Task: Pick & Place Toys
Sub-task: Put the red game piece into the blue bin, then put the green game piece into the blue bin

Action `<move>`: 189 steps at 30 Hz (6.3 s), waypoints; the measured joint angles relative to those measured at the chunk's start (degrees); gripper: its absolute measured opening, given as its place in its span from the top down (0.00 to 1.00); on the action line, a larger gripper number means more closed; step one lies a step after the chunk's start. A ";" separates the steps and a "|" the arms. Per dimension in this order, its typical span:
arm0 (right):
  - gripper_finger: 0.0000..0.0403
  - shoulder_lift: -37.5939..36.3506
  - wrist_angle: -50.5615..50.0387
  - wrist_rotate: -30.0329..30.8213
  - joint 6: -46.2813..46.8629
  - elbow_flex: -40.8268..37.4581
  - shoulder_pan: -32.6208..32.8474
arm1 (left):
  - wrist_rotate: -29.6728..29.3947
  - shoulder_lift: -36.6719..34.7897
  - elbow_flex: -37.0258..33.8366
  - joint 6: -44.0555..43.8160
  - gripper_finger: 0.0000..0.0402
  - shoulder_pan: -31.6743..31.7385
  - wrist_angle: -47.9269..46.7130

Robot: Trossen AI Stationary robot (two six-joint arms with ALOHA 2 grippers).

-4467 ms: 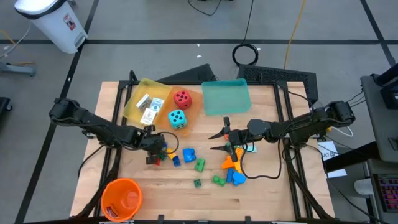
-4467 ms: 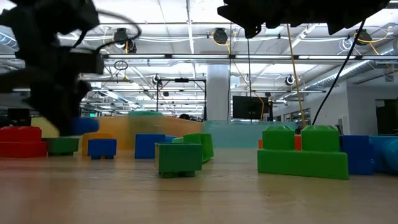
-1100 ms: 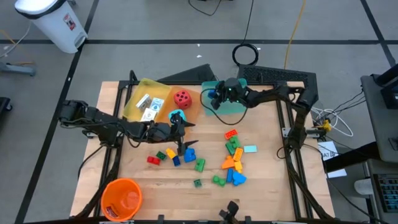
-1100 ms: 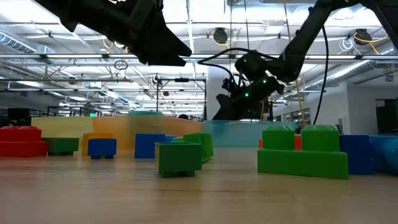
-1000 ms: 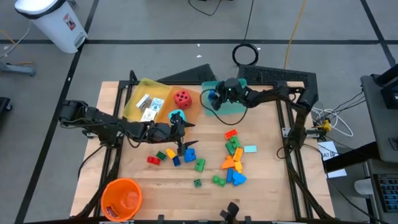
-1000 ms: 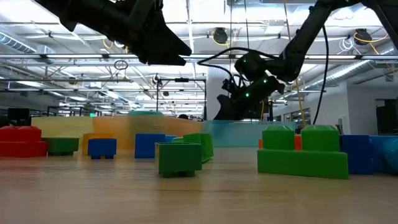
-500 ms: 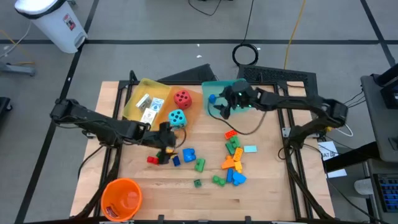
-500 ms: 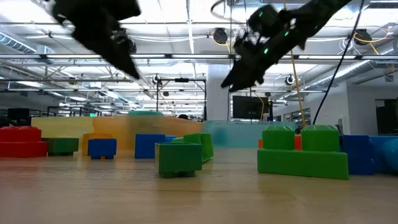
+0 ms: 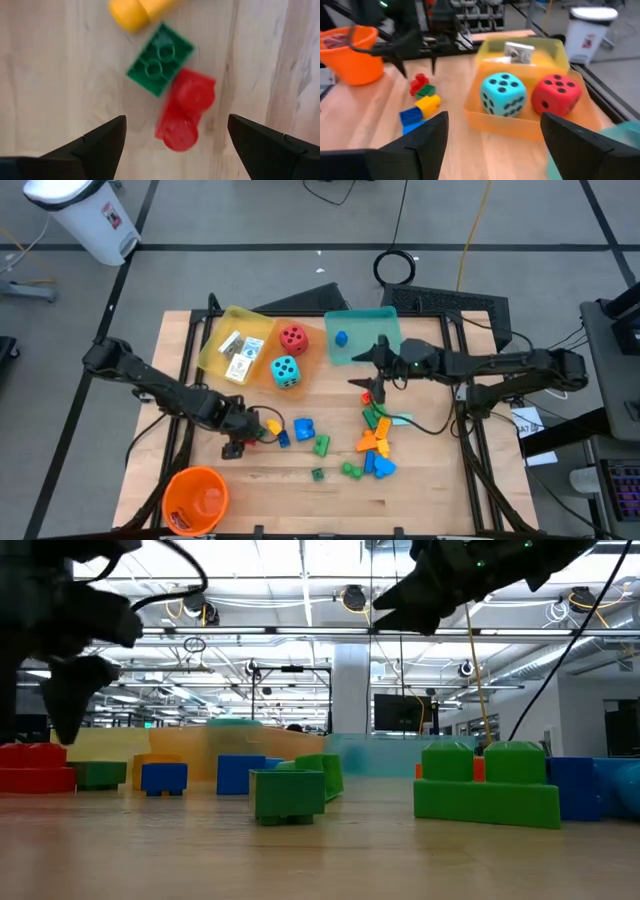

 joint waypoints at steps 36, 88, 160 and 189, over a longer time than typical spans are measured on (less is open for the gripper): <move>0.38 -0.98 4.50 -0.11 2.49 -5.53 2.67 | -0.75 -0.98 -1.95 -9.22 0.68 -3.09 16.67; 0.25 30.78 39.16 0.55 -4.00 -3.56 10.27 | -9.65 20.31 25.48 21.03 0.68 16.39 22.47; 0.77 25.98 19.99 10.30 3.48 -5.97 -23.26 | -7.54 -32.43 -22.01 12.32 0.34 18.77 55.99; 0.19 6.10 14.90 8.59 0.52 -5.97 -12.87 | -6.24 -32.41 -21.91 11.14 0.34 18.72 56.21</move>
